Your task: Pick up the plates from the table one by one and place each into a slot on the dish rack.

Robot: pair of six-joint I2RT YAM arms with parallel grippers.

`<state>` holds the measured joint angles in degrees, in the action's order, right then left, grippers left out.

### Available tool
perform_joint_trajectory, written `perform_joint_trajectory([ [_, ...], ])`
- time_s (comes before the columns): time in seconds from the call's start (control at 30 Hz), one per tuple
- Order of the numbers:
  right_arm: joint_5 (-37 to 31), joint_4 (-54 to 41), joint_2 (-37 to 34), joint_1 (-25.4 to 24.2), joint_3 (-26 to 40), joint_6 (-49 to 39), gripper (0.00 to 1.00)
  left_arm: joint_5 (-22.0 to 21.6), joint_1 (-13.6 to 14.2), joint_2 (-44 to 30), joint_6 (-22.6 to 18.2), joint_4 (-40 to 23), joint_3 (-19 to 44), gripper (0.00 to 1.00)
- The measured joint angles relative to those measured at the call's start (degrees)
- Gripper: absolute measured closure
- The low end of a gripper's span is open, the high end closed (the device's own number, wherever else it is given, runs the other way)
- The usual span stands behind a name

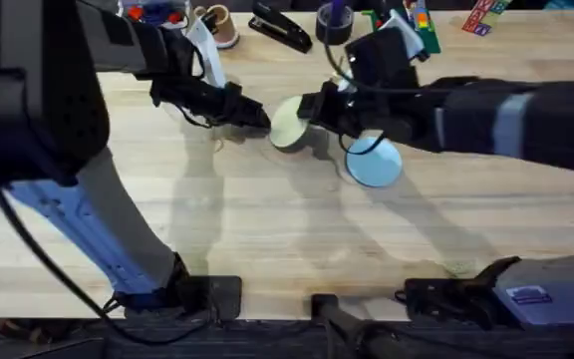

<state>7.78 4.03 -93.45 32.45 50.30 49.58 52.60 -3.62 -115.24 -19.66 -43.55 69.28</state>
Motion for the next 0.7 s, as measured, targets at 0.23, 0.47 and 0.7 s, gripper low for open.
perform_joint_trajectory([
  [0.23, -1.9, -10.7, 9.5, -0.9, 0.0, -1.1, 0.970, -5.2, -0.1, 9.0, 0.6, -2.1, 0.0, 0.960],
  [0.47, -6.7, -26.2, 17.7, -1.2, 3.6, -3.7, 0.970, -10.9, 0.0, 19.5, 2.4, -4.2, 0.0, 0.960],
  [0.7, -11.6, -40.8, 21.0, -1.2, 13.2, -7.1, 0.970, -18.8, 2.1, 30.4, 4.9, -5.3, 0.0, 0.961],
])
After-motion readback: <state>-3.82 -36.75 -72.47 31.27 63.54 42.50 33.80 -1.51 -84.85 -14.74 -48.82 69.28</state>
